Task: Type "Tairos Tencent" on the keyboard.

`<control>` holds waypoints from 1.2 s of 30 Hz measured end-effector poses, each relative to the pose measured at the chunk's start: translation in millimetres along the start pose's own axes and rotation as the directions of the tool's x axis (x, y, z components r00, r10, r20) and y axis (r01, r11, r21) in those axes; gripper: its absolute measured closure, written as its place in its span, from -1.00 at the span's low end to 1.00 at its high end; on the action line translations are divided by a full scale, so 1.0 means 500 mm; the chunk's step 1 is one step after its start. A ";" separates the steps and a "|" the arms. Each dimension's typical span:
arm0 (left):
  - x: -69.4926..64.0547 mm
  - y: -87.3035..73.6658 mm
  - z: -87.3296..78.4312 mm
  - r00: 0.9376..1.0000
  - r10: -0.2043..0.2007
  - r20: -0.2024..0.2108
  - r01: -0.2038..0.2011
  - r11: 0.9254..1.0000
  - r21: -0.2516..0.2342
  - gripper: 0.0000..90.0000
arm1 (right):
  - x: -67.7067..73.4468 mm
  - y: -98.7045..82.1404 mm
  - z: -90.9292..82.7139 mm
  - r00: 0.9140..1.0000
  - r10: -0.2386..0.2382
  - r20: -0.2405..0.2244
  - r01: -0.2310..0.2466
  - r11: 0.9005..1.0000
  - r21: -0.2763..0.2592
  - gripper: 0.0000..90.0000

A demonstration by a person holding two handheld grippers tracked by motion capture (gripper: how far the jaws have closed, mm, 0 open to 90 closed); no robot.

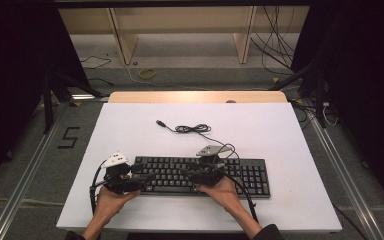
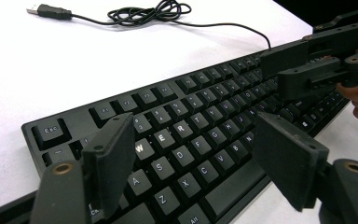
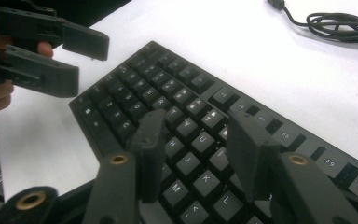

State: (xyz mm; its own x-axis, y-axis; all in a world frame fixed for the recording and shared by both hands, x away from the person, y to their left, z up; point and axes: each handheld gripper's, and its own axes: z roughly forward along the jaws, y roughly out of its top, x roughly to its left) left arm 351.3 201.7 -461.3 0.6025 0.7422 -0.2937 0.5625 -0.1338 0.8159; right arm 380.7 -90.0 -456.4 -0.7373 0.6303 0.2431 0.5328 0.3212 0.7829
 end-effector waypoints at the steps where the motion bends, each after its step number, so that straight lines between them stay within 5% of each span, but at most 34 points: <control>1: 0.000 0.001 0.000 1.000 -0.001 0.003 0.001 1.000 0.001 -0.32 | 0.001 0.000 -0.002 1.000 -0.001 -0.003 0.001 1.000 -0.001 0.23; 10: 0.000 0.005 0.004 1.000 0.002 0.013 -0.002 1.000 0.005 -0.18 | 0.008 -0.005 -0.016 1.000 -0.018 -0.017 0.018 1.000 -0.012 0.09; 13: 0.003 0.006 0.004 0.999 -0.024 0.022 0.024 1.000 0.003 -0.15 | 0.008 -0.008 -0.021 1.000 -0.018 -0.012 0.017 1.000 -0.016 0.07; 36: -0.001 0.025 0.029 1.000 0.003 0.021 -0.004 0.999 0.050 0.25 | 0.007 -0.029 -0.046 0.999 -0.028 -0.016 0.027 0.999 -0.032 0.00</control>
State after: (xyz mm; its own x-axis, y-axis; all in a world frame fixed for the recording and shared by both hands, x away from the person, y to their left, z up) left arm 366.2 190.2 -457.9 0.6159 0.7279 -0.3014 0.5874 -0.1693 0.7914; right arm 361.1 -108.8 -453.7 -0.7582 0.6099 0.2304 0.4990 0.3154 0.8072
